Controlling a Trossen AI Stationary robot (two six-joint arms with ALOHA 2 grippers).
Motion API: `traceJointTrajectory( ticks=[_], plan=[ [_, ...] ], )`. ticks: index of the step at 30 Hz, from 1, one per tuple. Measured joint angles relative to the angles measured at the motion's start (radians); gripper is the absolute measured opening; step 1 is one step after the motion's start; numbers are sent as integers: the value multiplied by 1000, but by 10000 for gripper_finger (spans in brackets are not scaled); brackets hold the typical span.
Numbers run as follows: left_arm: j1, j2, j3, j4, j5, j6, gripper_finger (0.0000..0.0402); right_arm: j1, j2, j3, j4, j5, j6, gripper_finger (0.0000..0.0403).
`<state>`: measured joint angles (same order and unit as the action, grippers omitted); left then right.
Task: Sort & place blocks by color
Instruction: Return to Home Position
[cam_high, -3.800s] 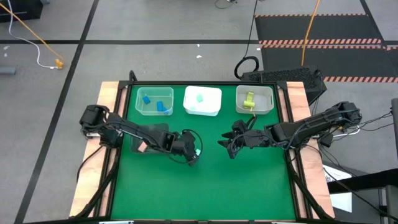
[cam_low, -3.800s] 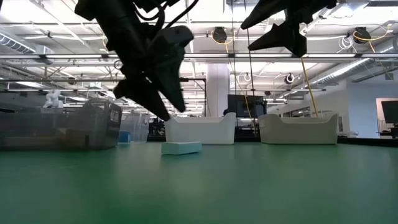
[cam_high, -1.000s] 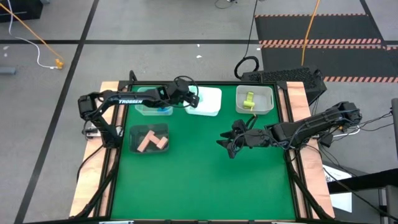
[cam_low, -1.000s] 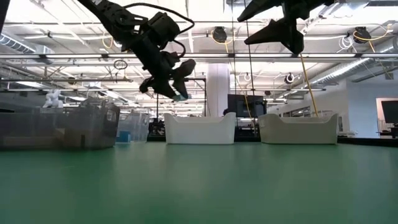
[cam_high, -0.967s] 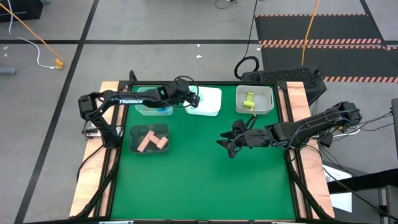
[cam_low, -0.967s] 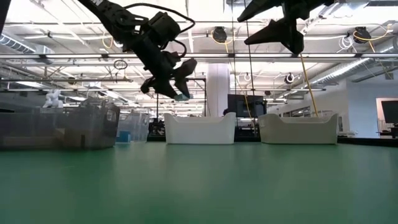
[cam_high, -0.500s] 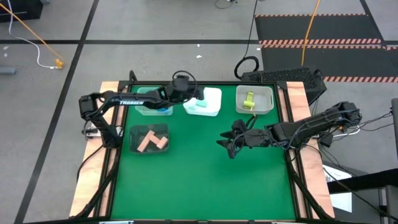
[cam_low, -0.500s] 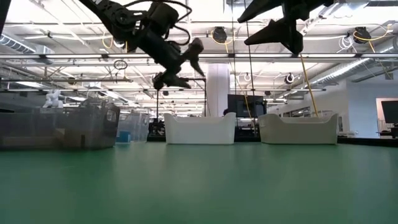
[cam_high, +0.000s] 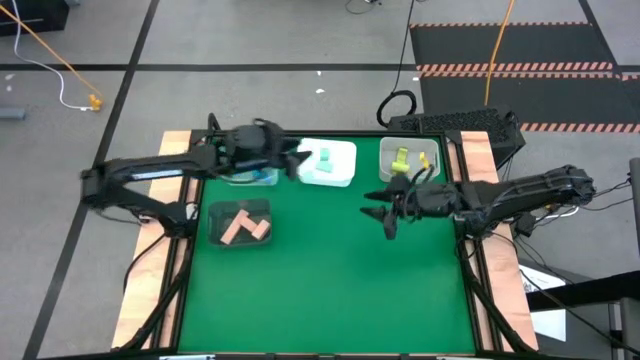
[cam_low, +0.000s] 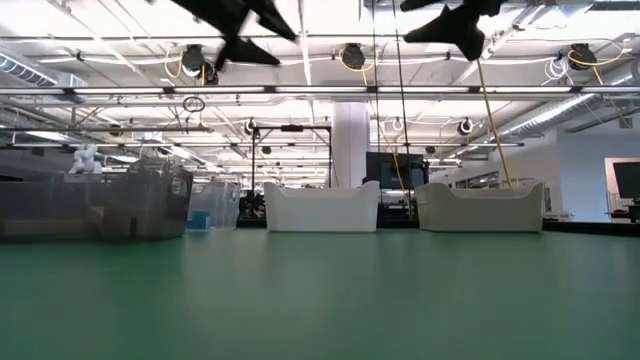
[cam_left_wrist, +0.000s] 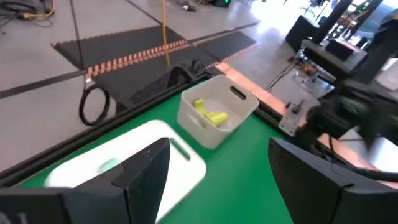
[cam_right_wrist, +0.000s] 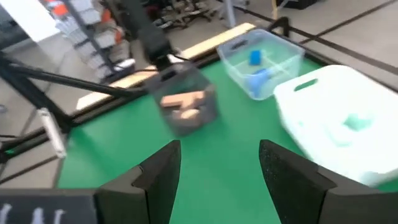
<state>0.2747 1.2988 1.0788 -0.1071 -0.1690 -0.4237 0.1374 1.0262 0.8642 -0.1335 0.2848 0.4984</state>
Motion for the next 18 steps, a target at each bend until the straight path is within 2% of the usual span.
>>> traceJointTrajectory(
  ticks=[9, 14, 18],
  plan=[
    [-117, -430, 0, -421, -7, -63, 271, -130, -128, 0, -191, 2, -48, 208],
    [-194, -602, 0, -517, -68, -85, 271, -174, -210, 0, -295, 17, -48, 208],
    [-235, -702, 0, -581, -72, -83, 271, -178, -277, 0, -345, 81, -50, 208]
  ],
)
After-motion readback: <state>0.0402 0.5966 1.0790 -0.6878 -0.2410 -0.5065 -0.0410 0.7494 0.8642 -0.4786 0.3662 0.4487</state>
